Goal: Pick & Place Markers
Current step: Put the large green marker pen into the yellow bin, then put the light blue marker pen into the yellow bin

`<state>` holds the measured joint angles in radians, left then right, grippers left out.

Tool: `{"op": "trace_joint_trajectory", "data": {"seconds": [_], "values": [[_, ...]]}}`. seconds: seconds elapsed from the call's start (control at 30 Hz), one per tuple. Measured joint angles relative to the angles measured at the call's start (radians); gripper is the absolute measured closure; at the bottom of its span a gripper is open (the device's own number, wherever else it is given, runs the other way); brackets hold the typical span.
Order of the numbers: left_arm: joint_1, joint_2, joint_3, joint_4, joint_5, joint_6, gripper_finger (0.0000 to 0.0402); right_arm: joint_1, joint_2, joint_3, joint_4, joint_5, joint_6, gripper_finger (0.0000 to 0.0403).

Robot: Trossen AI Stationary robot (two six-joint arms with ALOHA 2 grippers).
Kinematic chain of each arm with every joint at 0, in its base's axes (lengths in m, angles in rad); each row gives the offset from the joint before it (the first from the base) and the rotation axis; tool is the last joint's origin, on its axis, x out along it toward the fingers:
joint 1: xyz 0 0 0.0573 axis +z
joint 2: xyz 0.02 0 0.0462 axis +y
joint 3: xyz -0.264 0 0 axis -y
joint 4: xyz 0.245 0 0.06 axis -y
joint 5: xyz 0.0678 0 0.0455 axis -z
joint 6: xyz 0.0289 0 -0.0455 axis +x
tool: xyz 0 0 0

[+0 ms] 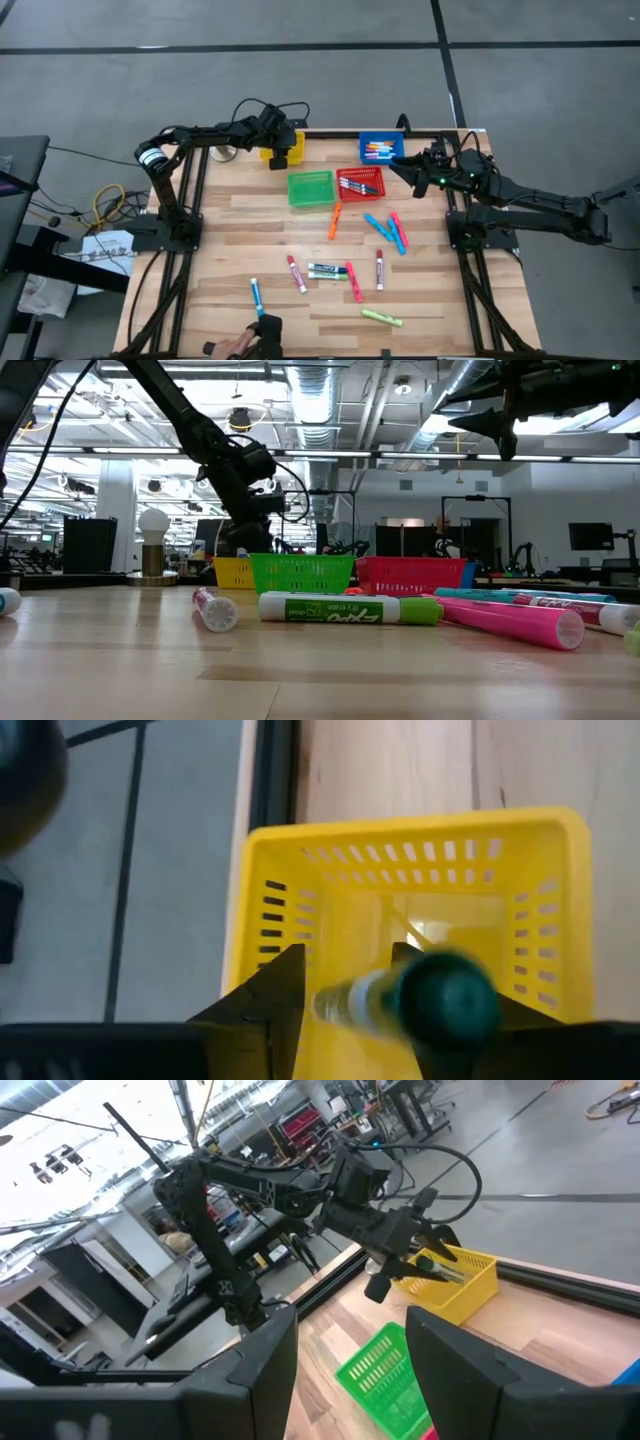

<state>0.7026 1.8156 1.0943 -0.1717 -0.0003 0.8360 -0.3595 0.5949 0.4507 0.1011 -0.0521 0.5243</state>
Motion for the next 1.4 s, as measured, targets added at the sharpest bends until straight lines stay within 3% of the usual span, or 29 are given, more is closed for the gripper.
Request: {"op": "trace_joint_trajectory", "data": {"seconds": [0.5, 0.7, 0.8, 1.0, 1.2, 1.4], "values": [[0.001, -0.024, 0.0, 0.044, -0.007, -0.002, 0.0246, 0.0, 0.0, 0.0, 0.005, 0.0, 0.0, 0.0226], [-0.003, -0.077, -0.001, 0.029, -0.124, -0.022, 0.0255, 0.0, 0.0, 0.0, 0.006, 0.0, 0.0, 0.0226], [-0.022, -0.168, -0.001, -0.016, -0.134, -0.154, 0.0261, -0.001, 0.0, 0.0, 0.01, 0.0, 0.0, 0.0227], [-0.128, -0.403, -0.001, -0.223, -0.025, -0.487, 0.0273, -0.001, 0.0, 0.0, 0.01, 0.0, 0.0, 0.0224], [-0.318, -0.575, -0.001, -0.372, 0.013, -0.795, 0.027, -0.001, 0.0, 0.0, 0.009, 0.0, 0.0, 0.0223], [-0.514, -0.653, -0.001, -0.432, 0.01, -1.147, 0.027, -0.001, 0.0, 0.0, 0.008, 0.0, 0.0, 0.0227]]}}
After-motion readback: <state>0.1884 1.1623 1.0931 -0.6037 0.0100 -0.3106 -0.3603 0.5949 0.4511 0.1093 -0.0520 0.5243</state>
